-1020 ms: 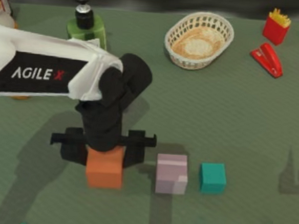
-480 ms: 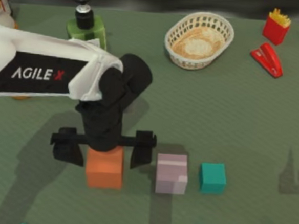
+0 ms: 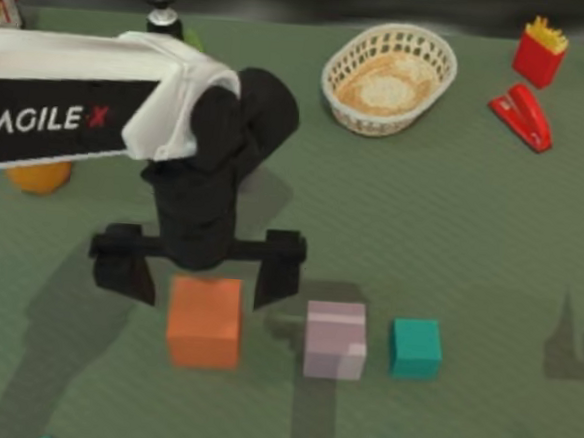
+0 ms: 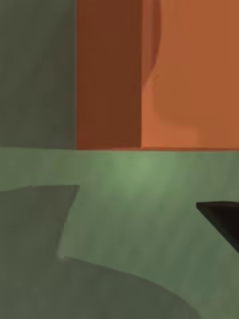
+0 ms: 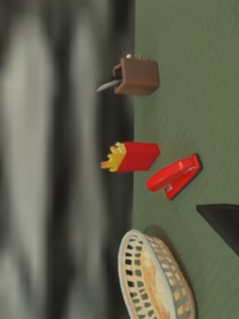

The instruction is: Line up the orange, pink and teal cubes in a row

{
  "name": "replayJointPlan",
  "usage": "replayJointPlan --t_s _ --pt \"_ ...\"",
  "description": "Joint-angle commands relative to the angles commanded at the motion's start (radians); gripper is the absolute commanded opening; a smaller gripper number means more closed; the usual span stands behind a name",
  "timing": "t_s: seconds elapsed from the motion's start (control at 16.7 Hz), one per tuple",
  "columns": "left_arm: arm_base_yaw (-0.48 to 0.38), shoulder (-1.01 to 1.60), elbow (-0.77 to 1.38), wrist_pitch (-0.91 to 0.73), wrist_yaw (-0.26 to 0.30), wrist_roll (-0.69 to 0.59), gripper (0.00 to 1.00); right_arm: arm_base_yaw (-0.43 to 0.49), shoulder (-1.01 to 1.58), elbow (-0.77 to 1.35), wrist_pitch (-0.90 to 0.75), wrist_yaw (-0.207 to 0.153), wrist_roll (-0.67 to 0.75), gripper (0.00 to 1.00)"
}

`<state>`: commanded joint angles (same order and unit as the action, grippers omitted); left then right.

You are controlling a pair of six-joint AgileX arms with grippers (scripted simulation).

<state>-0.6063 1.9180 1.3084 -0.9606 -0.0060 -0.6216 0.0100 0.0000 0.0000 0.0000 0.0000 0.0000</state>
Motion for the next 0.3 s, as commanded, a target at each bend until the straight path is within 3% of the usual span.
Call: replayJointPlan --t_s 0.3 --pt "0.008 -0.05 0.066 -0.108 0.0 0.001 1.0 0.0 0.0 0.0 0.0 0.0 0.0 1.0"
